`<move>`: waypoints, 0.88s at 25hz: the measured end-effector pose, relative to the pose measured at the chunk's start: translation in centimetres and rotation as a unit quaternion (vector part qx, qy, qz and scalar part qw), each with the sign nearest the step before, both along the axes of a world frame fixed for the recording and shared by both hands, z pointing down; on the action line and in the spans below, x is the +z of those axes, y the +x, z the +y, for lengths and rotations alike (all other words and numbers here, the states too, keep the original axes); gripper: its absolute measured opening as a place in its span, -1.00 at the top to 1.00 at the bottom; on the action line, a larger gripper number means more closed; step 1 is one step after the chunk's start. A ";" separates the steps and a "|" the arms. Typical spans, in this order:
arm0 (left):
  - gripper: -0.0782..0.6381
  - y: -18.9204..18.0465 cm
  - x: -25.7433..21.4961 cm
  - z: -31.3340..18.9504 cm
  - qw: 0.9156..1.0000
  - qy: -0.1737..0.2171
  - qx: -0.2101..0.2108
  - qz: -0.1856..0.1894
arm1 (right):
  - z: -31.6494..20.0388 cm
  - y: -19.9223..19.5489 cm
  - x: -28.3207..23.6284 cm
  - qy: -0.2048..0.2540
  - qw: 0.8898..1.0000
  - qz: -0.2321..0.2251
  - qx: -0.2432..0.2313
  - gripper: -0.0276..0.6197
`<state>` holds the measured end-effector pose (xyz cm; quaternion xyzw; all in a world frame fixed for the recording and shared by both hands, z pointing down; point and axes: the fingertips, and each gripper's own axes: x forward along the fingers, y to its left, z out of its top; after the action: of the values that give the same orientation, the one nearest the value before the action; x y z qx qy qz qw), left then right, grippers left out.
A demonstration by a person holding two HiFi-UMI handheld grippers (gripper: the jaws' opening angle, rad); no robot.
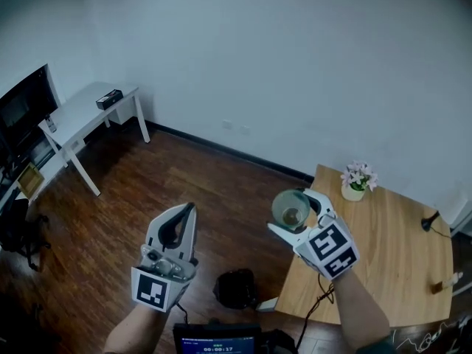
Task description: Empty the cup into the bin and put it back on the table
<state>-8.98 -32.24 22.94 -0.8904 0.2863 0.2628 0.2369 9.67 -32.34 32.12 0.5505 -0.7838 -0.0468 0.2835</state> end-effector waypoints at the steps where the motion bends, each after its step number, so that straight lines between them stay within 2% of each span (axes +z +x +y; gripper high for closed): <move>1: 0.78 0.0 0.1 -0.4 1.000 0.001 0.003 -0.001 | -0.2 -0.1 0.0 0.000 1.000 0.011 0.003 -0.30; 3: 0.78 0.0 0.4 -1.3 1.000 -0.007 0.007 0.003 | -0.7 -0.2 0.1 0.001 0.999 0.040 0.006 -0.30; 6: 0.78 -0.1 1.8 -2.2 0.999 -0.050 0.011 0.012 | -1.1 -0.3 0.2 -0.004 0.998 0.069 0.000 -0.30; 7: 0.78 -0.2 2.0 -2.4 0.998 -0.054 0.010 0.015 | -1.2 -0.4 0.1 -0.005 0.997 0.073 -0.003 -0.30; 15: 0.78 1.5 1.7 -2.9 0.998 -0.057 -0.016 0.007 | -2.4 -0.4 -0.5 -0.012 0.991 0.126 -0.034 -0.31; 19: 0.78 2.7 0.4 -2.4 0.999 -0.028 -0.030 0.004 | -2.4 -0.4 -1.4 -0.001 0.980 0.187 -0.060 -0.31; 22: 0.78 3.2 0.7 -2.4 0.998 -0.049 -0.027 0.005 | -2.2 -0.8 -1.6 0.004 0.976 0.203 -0.075 -0.31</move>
<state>-5.82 -34.69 23.63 -0.8917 0.3236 0.2463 0.1987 8.90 -34.56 30.54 0.4698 -0.7489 -0.1820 0.4304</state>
